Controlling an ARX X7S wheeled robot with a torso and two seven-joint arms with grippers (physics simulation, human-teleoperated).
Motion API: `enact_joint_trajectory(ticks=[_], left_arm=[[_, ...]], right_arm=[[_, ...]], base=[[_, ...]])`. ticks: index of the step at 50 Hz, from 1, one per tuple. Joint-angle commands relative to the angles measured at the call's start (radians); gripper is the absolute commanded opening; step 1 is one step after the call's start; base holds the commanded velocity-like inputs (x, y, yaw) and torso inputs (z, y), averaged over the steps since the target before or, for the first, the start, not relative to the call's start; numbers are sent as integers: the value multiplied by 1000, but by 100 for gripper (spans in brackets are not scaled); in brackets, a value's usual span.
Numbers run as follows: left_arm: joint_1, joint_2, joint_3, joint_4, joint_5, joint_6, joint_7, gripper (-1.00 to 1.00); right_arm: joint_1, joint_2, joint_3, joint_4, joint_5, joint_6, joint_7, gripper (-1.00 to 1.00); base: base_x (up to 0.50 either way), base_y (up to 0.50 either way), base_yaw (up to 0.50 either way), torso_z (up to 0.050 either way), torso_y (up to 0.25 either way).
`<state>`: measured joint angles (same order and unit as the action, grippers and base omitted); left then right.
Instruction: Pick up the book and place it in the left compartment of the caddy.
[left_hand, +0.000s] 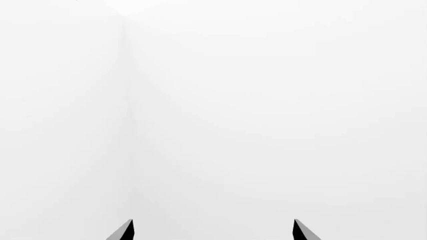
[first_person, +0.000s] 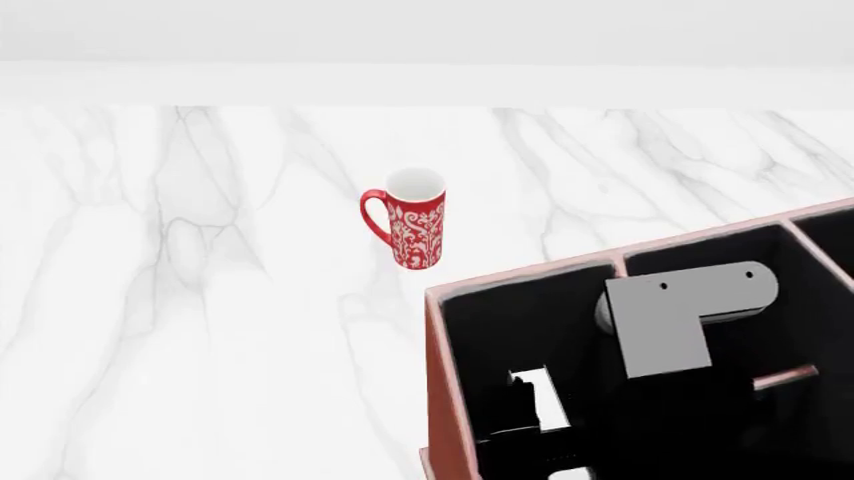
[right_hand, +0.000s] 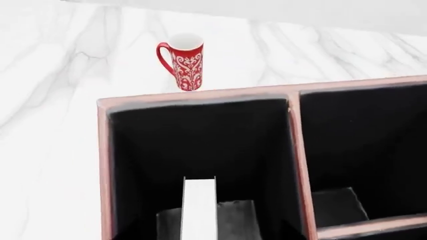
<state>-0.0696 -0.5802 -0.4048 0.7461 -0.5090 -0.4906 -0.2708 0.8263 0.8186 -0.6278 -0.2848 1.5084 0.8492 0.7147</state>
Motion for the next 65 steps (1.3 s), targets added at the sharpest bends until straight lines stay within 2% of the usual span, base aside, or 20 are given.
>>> enact_joint_trajectory(ticks=[1,27,40,65], left_arm=[[2,2,-15,14,-17,-1,-4,100],[27,20,-39,83,-66,14,-4,100],[42,34,-85,145,-155,-3,-23,100],[90,34,-137,216,-234,8,-29,100]], right_arm=[[-2,24,39,-98,35,-26,70,100],[-74,88,115,-316,76,-117,197,100],[-103,115,136,-423,71,-142,270,100],[-243,171,259,-513,18,-317,256,100]], base=[[0,0,0,0,0],[0,0,0,0,0],[0,0,0,0,0],[0,0,0,0,0]])
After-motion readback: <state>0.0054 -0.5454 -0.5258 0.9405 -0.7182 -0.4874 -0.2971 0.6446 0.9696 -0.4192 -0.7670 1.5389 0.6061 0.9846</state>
